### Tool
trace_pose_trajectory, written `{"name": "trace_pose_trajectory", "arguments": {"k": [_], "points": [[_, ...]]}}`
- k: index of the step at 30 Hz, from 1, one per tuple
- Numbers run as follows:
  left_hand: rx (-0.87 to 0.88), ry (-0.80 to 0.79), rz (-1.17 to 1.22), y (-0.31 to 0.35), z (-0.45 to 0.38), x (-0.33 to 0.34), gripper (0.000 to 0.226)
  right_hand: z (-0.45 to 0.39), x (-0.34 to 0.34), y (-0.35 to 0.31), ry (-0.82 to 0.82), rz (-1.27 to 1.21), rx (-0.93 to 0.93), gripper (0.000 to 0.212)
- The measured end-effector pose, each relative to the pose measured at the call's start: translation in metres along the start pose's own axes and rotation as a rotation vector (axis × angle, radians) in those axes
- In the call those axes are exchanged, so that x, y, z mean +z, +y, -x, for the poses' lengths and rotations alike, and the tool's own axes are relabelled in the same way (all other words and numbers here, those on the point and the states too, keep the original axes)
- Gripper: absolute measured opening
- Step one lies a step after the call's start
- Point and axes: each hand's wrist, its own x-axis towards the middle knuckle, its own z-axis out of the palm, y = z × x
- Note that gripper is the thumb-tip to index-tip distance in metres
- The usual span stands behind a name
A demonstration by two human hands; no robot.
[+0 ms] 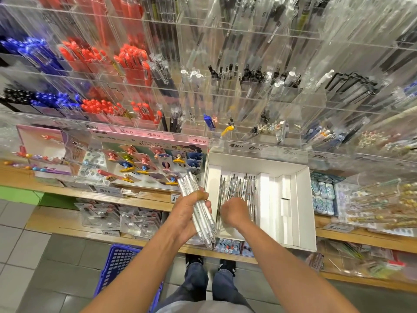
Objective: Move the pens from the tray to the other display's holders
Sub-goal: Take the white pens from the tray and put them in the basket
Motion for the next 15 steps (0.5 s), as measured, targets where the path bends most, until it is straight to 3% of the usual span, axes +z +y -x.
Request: {"name": "trace_pose_trajectory", "arguments": {"k": [7, 10, 15], "points": [[-0.005, 0.024, -0.039, 0.001, 0.000, -0.005, 0.023, -0.012, 0.008, -0.022, 0.167, 0.302, -0.061, 0.027], [-0.010, 0.028, -0.030, 0.000, 0.001, -0.006, 0.024, -0.011, 0.013, -0.012, 0.113, 0.374, -0.033, 0.018], [-0.042, 0.042, -0.040, -0.001, 0.003, -0.005, 0.019, -0.011, 0.015, -0.005, 0.075, 0.282, 0.012, 0.027]]}}
